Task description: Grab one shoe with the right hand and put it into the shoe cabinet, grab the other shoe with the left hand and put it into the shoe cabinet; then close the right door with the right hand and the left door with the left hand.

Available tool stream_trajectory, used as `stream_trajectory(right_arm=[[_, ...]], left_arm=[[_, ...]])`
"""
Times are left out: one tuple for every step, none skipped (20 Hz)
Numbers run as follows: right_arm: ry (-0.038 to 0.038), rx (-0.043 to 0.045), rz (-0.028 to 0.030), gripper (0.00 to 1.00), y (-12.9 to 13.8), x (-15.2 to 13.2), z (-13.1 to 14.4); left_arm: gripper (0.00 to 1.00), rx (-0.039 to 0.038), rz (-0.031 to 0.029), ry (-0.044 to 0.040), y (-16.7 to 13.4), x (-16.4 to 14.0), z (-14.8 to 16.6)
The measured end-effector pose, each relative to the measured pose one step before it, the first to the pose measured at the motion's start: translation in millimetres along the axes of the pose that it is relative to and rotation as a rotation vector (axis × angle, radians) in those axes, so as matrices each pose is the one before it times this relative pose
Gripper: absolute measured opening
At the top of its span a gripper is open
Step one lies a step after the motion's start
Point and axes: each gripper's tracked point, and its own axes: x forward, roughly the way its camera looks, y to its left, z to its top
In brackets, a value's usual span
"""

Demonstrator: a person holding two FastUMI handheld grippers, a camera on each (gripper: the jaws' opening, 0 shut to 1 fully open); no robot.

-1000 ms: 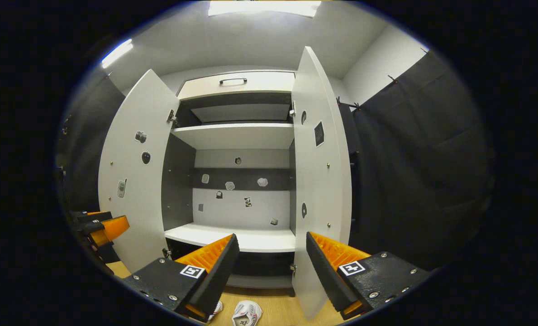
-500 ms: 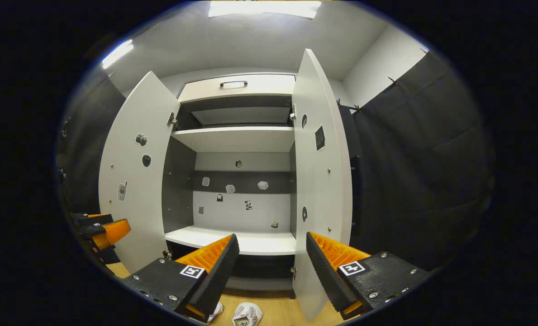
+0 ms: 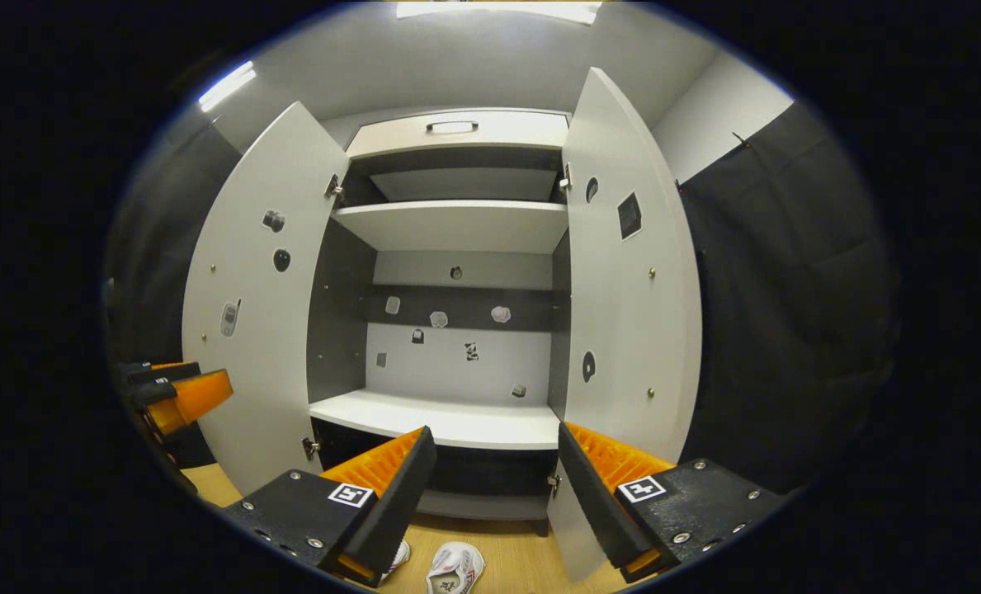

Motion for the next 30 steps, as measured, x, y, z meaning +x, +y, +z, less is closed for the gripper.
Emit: stream_trajectory(right_arm=[[0.02518,-0.01279,0.00603,0.92,4.25,4.79,-16.59],[0.02855,-0.01188,0.00817,0.92,4.48,4.65,-17.61],[0.03389,-0.00781,0.00635,0.92,5.00,5.65,-21.51],[0.03506,-0.00734,0.01250,0.92,6.54,5.18,-22.98],[0.04613,-0.00446,0.01245,0.92,7.08,6.40,-27.09],[0.04496,-0.00007,0.01271,0.92,4.76,5.68,-27.78],[0.05218,0.00211,0.00758,0.93,4.11,6.94,-29.96],[0.05818,0.00608,0.00341,0.93,2.54,5.10,-28.63],[0.05950,0.00739,0.00038,0.93,1.61,6.55,-31.03],[0.05192,0.00035,0.00175,0.92,2.13,5.96,-28.03],[0.06015,-0.00701,-0.00014,0.92,-0.29,5.69,-26.43],[0.05836,-0.00713,0.00672,0.90,2.03,4.81,-25.70],[0.03492,-0.00543,0.00428,0.90,1.68,3.64,-16.42],[0.03365,-0.01399,0.00175,0.90,-1.50,8.67,-13.46],[0.03029,-0.02139,-0.00362,0.90,1.00,6.77,-14.66],[0.02851,-0.01732,-0.00235,0.89,-0.43,10.09,-11.71],[0.02769,-0.00785,0.00137,0.89,0.06,10.80,-7.51],[0.01317,-0.00383,0.00328,0.87,0.49,8.47,-3.17],[-0.00080,-0.00338,-0.00220,0.85,-1.36,10.07,-1.52],[-0.01146,0.00202,0.01865,0.80,1.19,7.31,2.49],[-0.02610,0.00431,0.01980,0.78,2.83,9.84,7.41],[-0.00991,-0.00295,0.00618,0.72,-0.88,8.39,2.48],[0.01105,0.01275,0.01398,0.69,1.61,5.26,-2.55],[0.01317,0.00827,0.01013,0.66,0.93,5.25,-2.39],[0.01287,0.00475,0.00977,0.65,1.29,4.37,-3.26],[0.00753,0.00648,0.01544,0.61,2.75,4.55,-2.36],[0.00267,-0.00309,-0.01885,0.59,-1.07,4.13,-1.02],[-0.00811,-0.01362,-0.02192,0.51,-6.39,1.16,0.79],[-0.01553,-0.01325,-0.03606,0.43,-5.50,-1.97,2.37],[-0.01879,-0.01352,-0.02709,0.28,-5.03,0.54,2.60]], left_arm=[[0.96,-0.00049,0.00291,0.00189,0.75,-1.27,-0.15],[0.96,-0.00120,0.00186,0.00141,0.35,-0.69,-0.90],[0.94,-0.00200,0.00277,0.00076,0.45,-0.73,-0.63],[0.96,-0.00231,0.00162,-0.00089,0.59,-1.26,-0.46],[0.96,-0.00100,0.00151,0.00070,0.08,-0.32,-0.45],[0.96,0.00057,0.00214,0.00059,1.11,-1.98,-0.74],[0.96,0.00175,0.00224,0.00067,0.84,-1.27,-0.92],[0.96,0.00029,0.00305,0.00258,1.13,-0.43,-1.53],[0.96,-0.00236,0.00120,0.00522,0.82,-0.95,-1.59],[0.99,-0.00411,0.00230,0.00444,0.85,-0.83,-1.86],[0.96,-0.00384,0.00421,0.00220,1.24,-0.50,-0.83],[0.96,-0.00112,0.00353,0.00394,1.81,0.00,-1.83],[0.96,0.00047,0.00400,0.00476,1.58,-0.10,-1.29],[0.94,-0.00006,0.00358,0.00283,0.91,-0.31,-1.22],[0.96,-0.00060,0.00266,0.00149,1.12,-0.37,-0.80],[0.96,-0.00045,0.00233,0.00259,1.44,-0.12,-0.99],[0.96,-0.00002,0.00258,0.00335,0.76,-0.55,-0.85],[0.96,0.00011,0.00235,0.00319,1.06,-0.97,-0.83],[0.96,0.00048,0.00263,0.00233,1.26,-0.70,-0.14],[0.96,-0.00060,0.00269,0.00323,0.75,-0.91,-0.93],[0.96,-0.00438,0.00196,0.00207,0.54,-0.83,-0.82],[0.96,-0.00587,-0.00223,0.00045,-0.93,-1.06,-0.74],[0.96,-0.00423,-0.00109,0.00232,-0.88,-0.90,-0.75],[0.96,-0.00143,-0.00003,0.00349,0.35,-0.73,-1.92],[0.96,0.00128,0.00178,0.00330,-0.09,-0.46,-0.38],[0.96,0.00256,0.00342,0.00384,0.81,-0.12,-1.43],[0.96,0.00212,0.00276,0.00449,0.50,-0.37,-0.89],[0.96,0.00075,0.00257,0.00555,-0.10,-1.17,-1.12],[0.96,-0.00162,0.00185,0.00466,0.58,-0.28,-1.34],[0.96,-0.00164,0.00074,0.00463,-0.54,-0.31,-1.66]])
